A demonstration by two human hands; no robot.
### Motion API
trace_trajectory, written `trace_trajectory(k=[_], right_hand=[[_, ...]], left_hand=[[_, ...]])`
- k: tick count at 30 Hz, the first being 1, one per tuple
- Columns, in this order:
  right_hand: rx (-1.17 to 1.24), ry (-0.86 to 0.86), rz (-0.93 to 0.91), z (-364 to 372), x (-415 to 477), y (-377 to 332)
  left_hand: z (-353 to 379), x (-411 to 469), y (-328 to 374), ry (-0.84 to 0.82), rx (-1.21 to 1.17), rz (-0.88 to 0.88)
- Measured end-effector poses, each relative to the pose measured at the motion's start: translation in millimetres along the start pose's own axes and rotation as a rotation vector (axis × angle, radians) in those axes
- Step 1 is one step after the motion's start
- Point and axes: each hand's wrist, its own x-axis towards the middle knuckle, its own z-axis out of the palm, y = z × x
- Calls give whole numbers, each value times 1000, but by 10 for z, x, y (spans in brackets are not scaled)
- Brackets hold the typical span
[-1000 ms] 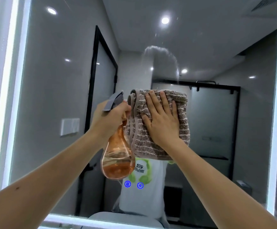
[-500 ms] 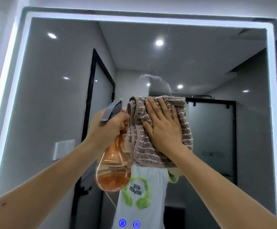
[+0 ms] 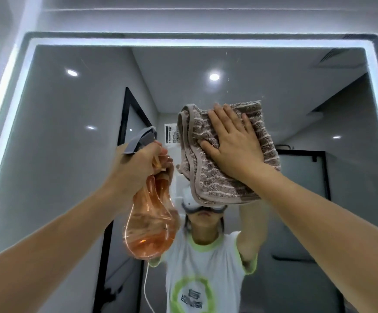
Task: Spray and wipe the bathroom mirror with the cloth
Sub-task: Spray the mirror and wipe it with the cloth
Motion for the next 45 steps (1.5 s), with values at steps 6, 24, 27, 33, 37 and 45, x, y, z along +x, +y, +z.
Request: trace_trajectory(k=[6,24,27,33,37,45], right_hand=[[-47,-15,-59,-33,203,37],[94,-143,-396,-13,-127,-80],[105,-137,-346,61,-393,-40],[79,-61,-61,-2,-662,442],[30,-79,53,-42,-775,674],[11,-26,75,28,-820,672]], left_hand=[[4,187,154,-38,43,47],[73,5,195,5,-64,-3],[139,-114,170,15,-16,-1],[235,-164,129,-49,44,-25],[443,-143,160,-64,72,-16],[877,-190,286,-75,96,13]])
